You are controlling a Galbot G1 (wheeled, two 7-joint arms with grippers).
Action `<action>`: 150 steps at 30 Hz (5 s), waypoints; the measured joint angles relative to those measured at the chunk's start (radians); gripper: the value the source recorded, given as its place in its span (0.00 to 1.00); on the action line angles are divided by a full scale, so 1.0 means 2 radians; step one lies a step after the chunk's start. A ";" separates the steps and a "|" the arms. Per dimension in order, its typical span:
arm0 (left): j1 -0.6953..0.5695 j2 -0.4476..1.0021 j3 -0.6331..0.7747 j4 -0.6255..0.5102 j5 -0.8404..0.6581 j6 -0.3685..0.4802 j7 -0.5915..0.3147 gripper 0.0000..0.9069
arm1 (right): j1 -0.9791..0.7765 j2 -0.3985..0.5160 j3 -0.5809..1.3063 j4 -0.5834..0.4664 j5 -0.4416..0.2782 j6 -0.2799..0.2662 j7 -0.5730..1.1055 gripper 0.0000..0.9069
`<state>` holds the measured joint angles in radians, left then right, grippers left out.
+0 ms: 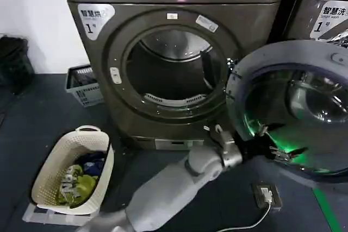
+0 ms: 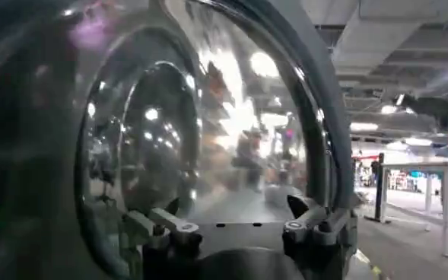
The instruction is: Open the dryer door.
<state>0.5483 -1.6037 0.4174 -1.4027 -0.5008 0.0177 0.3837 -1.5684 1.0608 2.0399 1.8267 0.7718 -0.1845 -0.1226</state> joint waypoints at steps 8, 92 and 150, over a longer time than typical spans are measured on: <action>-0.014 -0.003 0.000 0.035 0.035 -0.017 -0.019 1.00 | -0.001 0.000 0.002 0.000 0.000 0.000 -0.001 1.00; 0.076 0.501 -0.159 -0.150 0.040 -0.142 0.040 1.00 | 0.001 -0.036 0.050 -0.011 -0.066 0.015 0.035 1.00; 0.280 0.792 -0.266 -0.096 0.164 -0.077 0.153 1.00 | -0.008 -0.042 0.073 -0.022 -0.090 0.019 0.032 1.00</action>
<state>1.1092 -0.0196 -0.1154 -1.5950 -0.1736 -0.1370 0.6894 -1.5843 0.9777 2.1869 1.7833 0.5920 -0.1470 -0.0592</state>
